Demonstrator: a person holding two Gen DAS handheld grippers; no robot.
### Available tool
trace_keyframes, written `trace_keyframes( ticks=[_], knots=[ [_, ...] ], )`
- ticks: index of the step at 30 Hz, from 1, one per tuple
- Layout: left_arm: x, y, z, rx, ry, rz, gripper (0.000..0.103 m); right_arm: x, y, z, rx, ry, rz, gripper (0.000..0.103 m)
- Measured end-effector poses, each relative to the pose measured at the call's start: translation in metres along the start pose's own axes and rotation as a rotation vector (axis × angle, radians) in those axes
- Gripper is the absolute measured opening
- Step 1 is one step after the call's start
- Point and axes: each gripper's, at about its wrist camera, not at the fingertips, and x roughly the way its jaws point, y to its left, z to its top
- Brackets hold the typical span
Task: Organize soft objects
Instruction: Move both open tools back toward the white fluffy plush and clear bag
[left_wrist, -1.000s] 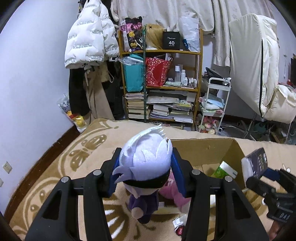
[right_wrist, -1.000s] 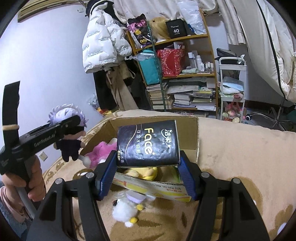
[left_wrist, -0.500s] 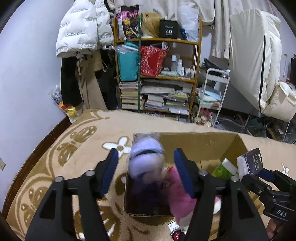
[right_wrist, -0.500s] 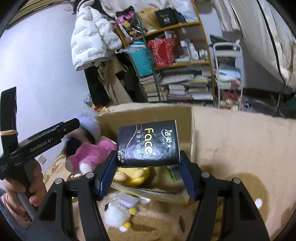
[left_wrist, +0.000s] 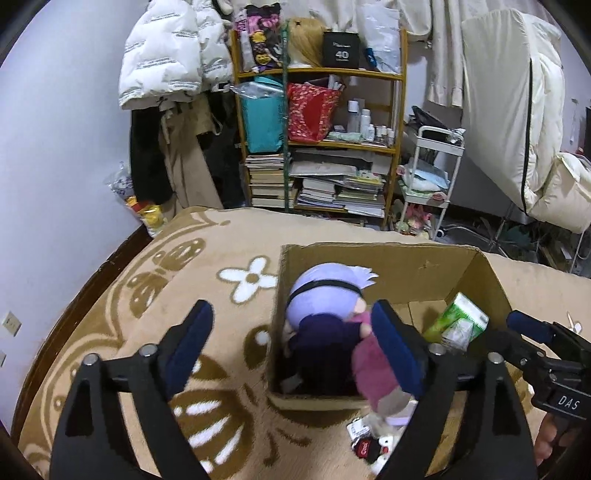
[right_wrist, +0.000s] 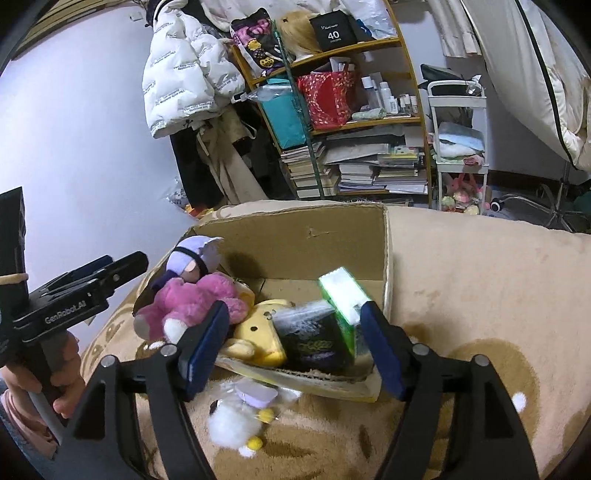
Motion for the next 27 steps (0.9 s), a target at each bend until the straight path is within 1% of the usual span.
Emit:
trace_keyframes(
  ticks=[1,3,5,8,10,14,17,20,22,27],
  knots=[
    [-0.003,0.002,-0.002,-0.009,-0.004,0.008,0.097,-0.001,0.001,-0.001,-0.001,0.000,0.005,0.086],
    [-0.011,0.007,-0.004,-0.023,-0.013,0.021,0.098,-0.004,0.005,-0.001,-0.004,-0.002,0.010,0.092],
    [-0.018,0.010,-0.006,-0.023,-0.012,0.024,0.100,-0.009,0.008,-0.003,-0.010,-0.006,0.005,0.095],
    [-0.029,0.014,-0.007,-0.030,-0.024,0.031,0.101,-0.017,0.009,-0.005,-0.007,-0.017,-0.002,0.102],
    [-0.036,0.015,-0.009,-0.032,-0.027,0.033,0.101,-0.022,0.009,-0.007,-0.004,-0.020,-0.008,0.103],
    [-0.047,0.013,-0.014,0.003,-0.008,0.039,0.101,-0.035,0.010,-0.011,-0.001,-0.019,-0.015,0.103],
    [-0.055,0.010,-0.019,0.010,-0.004,0.042,0.101,-0.044,0.013,-0.014,-0.009,-0.025,-0.019,0.103],
    [-0.063,0.009,-0.025,0.012,0.018,0.033,0.101,-0.051,0.016,-0.018,-0.018,-0.026,-0.023,0.103],
    [-0.067,0.007,-0.029,0.013,0.044,0.011,0.101,-0.055,0.017,-0.021,-0.017,-0.023,-0.022,0.103],
    [-0.080,0.005,-0.044,-0.001,0.068,-0.011,0.101,-0.065,0.022,-0.028,-0.020,-0.016,-0.015,0.103]
  ],
)
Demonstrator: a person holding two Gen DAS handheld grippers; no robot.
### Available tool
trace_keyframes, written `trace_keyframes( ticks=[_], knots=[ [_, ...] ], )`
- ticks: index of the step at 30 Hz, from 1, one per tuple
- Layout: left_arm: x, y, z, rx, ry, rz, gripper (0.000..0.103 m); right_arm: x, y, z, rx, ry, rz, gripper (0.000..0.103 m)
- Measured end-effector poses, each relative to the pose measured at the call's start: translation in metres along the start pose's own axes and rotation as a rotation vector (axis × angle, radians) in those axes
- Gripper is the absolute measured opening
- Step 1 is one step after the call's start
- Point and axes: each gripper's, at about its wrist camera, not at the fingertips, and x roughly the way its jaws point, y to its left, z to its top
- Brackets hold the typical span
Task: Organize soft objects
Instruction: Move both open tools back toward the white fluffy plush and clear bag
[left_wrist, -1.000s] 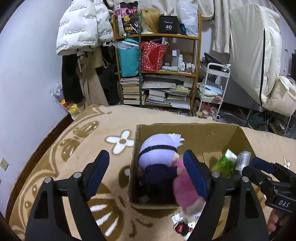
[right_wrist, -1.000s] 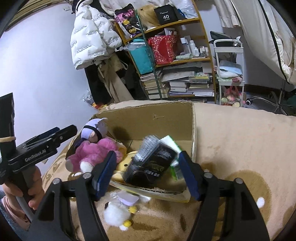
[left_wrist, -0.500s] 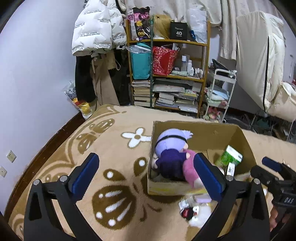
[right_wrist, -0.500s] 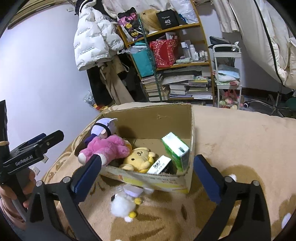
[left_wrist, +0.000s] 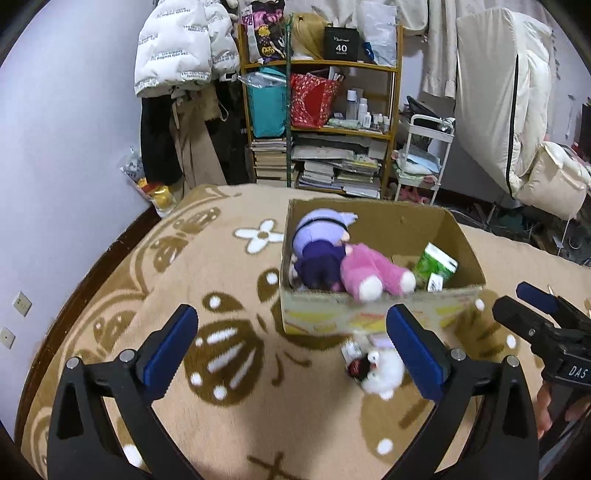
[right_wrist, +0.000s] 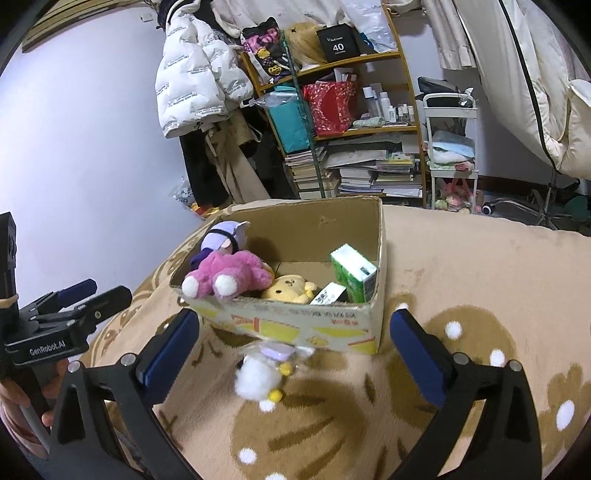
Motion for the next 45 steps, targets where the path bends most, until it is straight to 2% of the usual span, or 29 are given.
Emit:
trace_keyframes(
  ticks=[8,18,32,39,45],
  knots=[
    [0.001,-0.009,-0.015,0.030,0.042,-0.012,0.101,0.004,0.005,-0.006,-0.008,0.038,0.000,0.103],
    [0.040,-0.014,-0.017,0.065,0.132,-0.041,0.101,0.038,0.001,-0.015,0.020,0.140,0.003,0.103],
    [0.079,-0.028,-0.026,0.105,0.230,-0.074,0.101,0.071,-0.015,-0.015,0.096,0.222,0.014,0.103],
    [0.093,-0.041,-0.035,0.134,0.276,-0.090,0.101,0.083,-0.014,-0.017,0.094,0.264,0.022,0.103],
    [0.105,-0.050,-0.040,0.126,0.309,-0.133,0.101,0.094,-0.014,-0.020,0.096,0.293,0.026,0.103]
  ],
)
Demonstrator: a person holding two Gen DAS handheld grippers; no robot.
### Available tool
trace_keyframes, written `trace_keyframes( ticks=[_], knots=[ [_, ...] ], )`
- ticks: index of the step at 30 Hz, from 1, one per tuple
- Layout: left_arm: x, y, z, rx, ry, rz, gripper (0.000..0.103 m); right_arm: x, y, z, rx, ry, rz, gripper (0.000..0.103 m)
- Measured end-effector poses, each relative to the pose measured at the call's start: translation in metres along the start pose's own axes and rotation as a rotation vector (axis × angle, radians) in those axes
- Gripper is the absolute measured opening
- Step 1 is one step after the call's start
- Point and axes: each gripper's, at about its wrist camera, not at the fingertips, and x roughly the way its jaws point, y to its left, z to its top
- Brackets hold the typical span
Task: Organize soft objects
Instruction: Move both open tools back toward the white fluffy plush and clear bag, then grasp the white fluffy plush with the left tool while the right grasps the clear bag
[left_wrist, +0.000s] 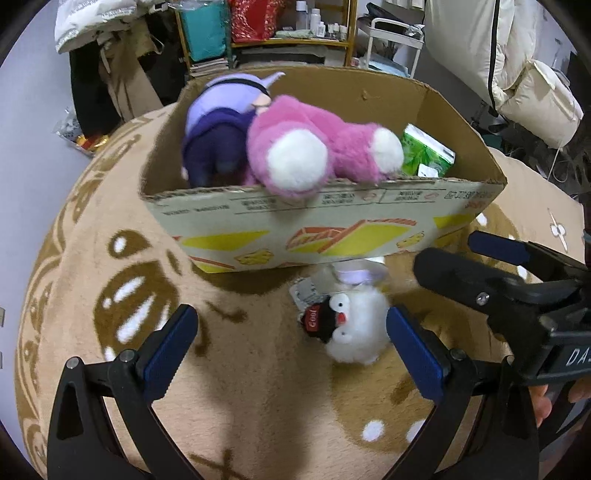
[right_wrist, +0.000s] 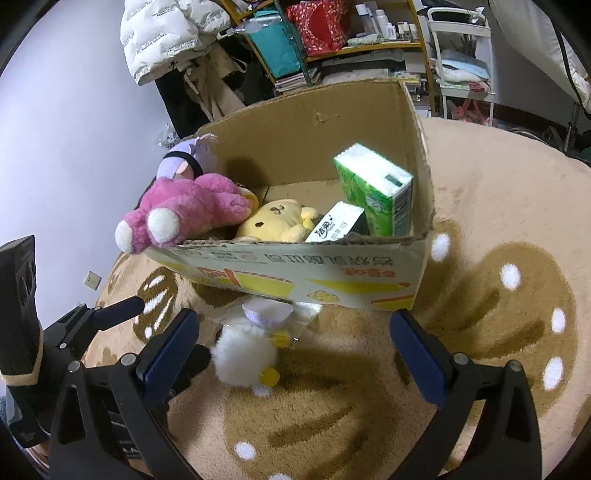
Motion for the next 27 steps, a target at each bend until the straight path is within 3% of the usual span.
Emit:
trace_keyframes(
  ticks=[7,27],
  knots=[
    [0.017,-0.003,0.004,-0.003,0.033,-0.042,0.101,0.010,-0.004,0.000,0.022,0.027,0.008,0.103],
    [0.063,-0.001,0.009,-0.063,0.152,-0.067,0.101,0.035,-0.012,-0.004,0.071,0.099,0.052,0.103]
  ],
)
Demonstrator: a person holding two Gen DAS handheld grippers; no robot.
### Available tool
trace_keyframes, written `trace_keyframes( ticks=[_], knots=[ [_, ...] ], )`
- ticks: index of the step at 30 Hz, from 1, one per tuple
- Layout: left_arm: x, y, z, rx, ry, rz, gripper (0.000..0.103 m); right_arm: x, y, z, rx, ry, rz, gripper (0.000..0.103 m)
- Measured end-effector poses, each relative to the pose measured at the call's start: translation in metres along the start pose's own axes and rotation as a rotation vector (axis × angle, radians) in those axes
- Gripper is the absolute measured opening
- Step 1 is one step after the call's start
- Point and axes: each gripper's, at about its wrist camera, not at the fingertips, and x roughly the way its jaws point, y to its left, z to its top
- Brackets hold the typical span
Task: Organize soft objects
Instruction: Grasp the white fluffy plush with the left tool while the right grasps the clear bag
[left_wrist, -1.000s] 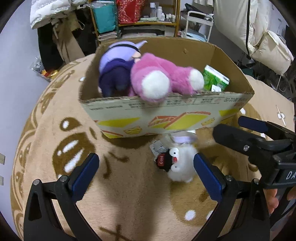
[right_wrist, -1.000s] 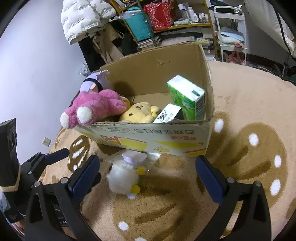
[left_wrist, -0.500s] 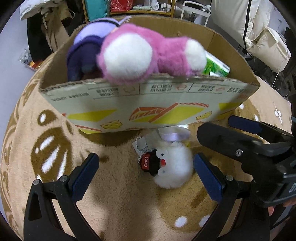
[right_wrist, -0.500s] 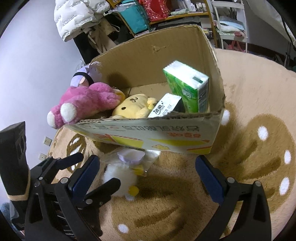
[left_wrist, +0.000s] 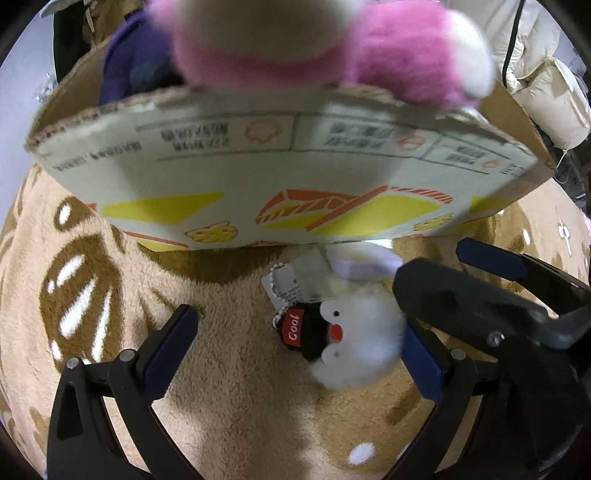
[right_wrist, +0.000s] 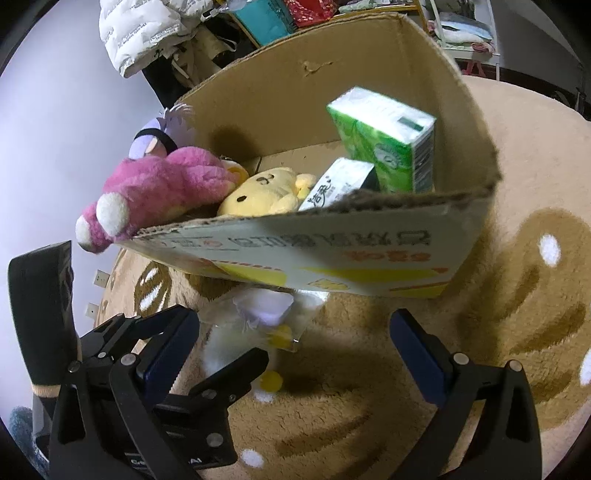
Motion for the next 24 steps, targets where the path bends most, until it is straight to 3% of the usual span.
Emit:
trace_keyframes(
  ticks=[6,13,24],
  knots=[
    [0.008,0.010,0.008,-0.042,0.010,0.005,0.099,0.006,-0.002,0.000,0.009,0.016,0.004,0.103],
    [0.009,0.010,0.004,-0.016,0.011,0.047,0.077,0.010,0.000,0.000,-0.003,0.024,0.002,0.103],
    [-0.009,0.008,-0.013,0.004,0.018,0.028,0.048,0.018,0.008,-0.001,-0.025,0.028,-0.001,0.103]
  ],
)
